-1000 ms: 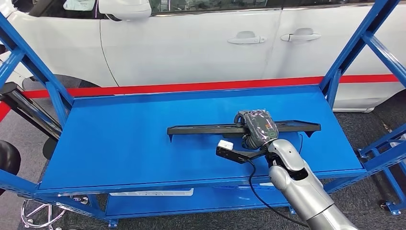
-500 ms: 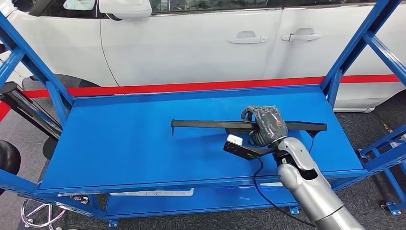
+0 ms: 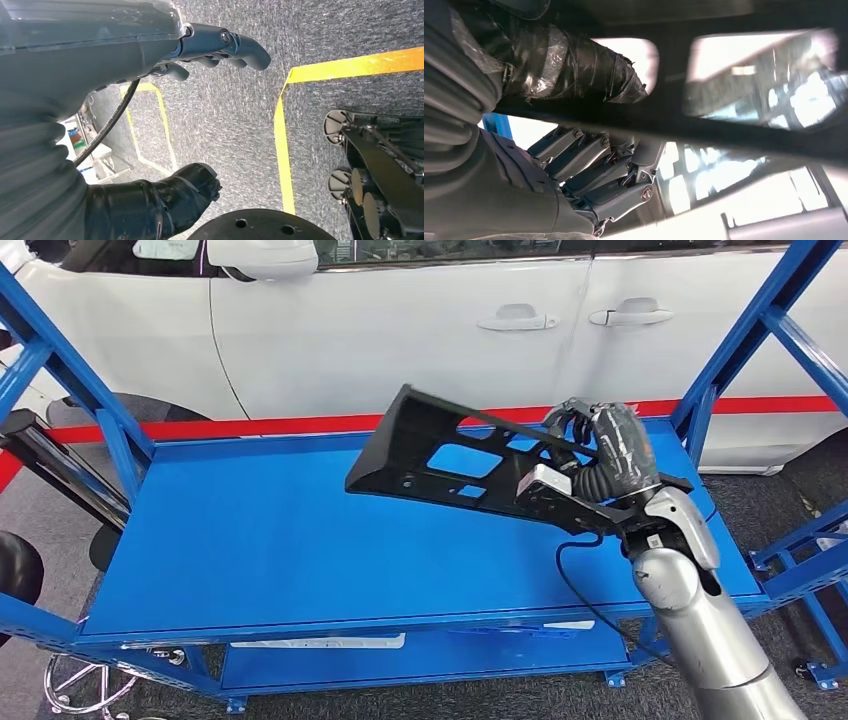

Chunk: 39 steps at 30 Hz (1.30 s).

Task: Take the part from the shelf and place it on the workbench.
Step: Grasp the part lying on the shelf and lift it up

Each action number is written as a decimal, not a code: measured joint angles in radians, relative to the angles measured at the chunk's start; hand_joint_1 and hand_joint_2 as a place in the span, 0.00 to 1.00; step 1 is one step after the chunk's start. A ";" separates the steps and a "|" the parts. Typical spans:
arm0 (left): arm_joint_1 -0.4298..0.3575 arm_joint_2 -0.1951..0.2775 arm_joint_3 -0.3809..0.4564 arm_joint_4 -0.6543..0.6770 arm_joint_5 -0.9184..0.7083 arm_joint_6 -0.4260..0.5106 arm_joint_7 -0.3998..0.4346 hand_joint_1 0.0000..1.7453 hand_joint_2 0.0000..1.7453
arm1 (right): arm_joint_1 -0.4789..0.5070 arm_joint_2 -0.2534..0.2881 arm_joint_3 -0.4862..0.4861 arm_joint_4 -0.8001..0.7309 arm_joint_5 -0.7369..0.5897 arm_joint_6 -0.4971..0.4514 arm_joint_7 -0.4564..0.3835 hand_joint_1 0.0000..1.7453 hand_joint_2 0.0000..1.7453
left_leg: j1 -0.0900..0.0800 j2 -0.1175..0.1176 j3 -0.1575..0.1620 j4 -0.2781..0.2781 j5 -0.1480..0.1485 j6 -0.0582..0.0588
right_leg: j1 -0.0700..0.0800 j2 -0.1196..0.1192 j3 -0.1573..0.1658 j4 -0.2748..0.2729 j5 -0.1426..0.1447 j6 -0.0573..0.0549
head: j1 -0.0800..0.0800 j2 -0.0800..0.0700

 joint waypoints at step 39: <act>-0.018 0.039 -0.109 0.008 -0.005 -0.070 0.041 0.00 1.00 | -0.191 0.075 0.057 -0.146 -0.029 0.091 0.043 1.00 1.00 | -0.001 0.020 0.037 -0.022 -0.006 0.018 | 0.002 -0.005 -0.094 0.061 0.013 0.011 | 0.001 0.000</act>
